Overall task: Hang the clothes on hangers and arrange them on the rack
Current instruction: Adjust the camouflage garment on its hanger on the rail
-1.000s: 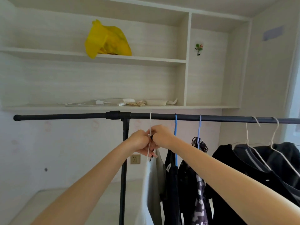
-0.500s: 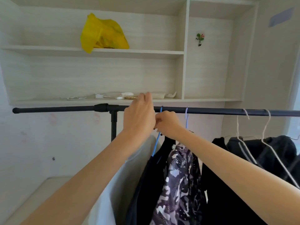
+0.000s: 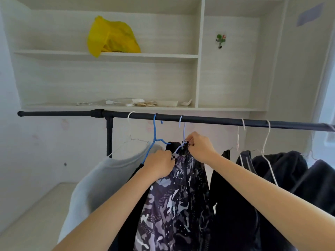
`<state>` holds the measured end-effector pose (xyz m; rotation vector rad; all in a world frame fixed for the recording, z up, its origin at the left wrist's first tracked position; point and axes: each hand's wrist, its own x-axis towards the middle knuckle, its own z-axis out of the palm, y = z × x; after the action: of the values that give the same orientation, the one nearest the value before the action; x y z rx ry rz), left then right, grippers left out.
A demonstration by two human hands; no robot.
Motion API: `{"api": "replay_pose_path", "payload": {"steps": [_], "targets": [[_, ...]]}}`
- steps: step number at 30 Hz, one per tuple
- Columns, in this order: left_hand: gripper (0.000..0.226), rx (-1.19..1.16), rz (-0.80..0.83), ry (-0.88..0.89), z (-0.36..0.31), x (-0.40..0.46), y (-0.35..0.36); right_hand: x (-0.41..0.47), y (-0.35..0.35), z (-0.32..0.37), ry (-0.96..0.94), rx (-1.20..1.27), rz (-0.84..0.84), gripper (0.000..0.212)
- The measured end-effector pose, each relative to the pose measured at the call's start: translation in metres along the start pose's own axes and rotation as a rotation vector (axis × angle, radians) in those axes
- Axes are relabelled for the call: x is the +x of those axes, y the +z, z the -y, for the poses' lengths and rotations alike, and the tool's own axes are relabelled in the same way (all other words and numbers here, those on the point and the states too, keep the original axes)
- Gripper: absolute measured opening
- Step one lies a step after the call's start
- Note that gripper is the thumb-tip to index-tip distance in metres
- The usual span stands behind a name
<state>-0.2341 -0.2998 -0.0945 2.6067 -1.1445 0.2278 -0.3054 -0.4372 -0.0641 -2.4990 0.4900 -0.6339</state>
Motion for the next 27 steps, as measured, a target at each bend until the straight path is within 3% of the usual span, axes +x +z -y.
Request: {"api": "replay_pose_path", "payload": {"steps": [3, 11, 16, 22, 27], "targets": [[0.038, -0.012, -0.099, -0.008, -0.012, -0.001, 0.005, 0.003, 0.005, -0.005, -0.012, -0.021, 0.034, 0.049], [0.022, -0.204, -0.243, -0.030, -0.033, 0.024, -0.015, 0.017, -0.001, -0.015, -0.028, 0.008, -0.016, 0.053], [0.025, -0.239, -0.194, -0.038, -0.041, 0.047, -0.017, 0.028, -0.016, -0.020, -0.022, -0.006, -0.052, 0.061], [0.028, -0.237, -0.085, 0.012, -0.029, 0.047, 0.014, 0.035, -0.020, -0.031, -0.004, -0.112, 0.096, 0.064], [0.017, -0.307, -0.031, 0.001, -0.022, 0.033, 0.014, 0.028, -0.018, -0.031, 0.006, -0.154, 0.147, 0.060]]}}
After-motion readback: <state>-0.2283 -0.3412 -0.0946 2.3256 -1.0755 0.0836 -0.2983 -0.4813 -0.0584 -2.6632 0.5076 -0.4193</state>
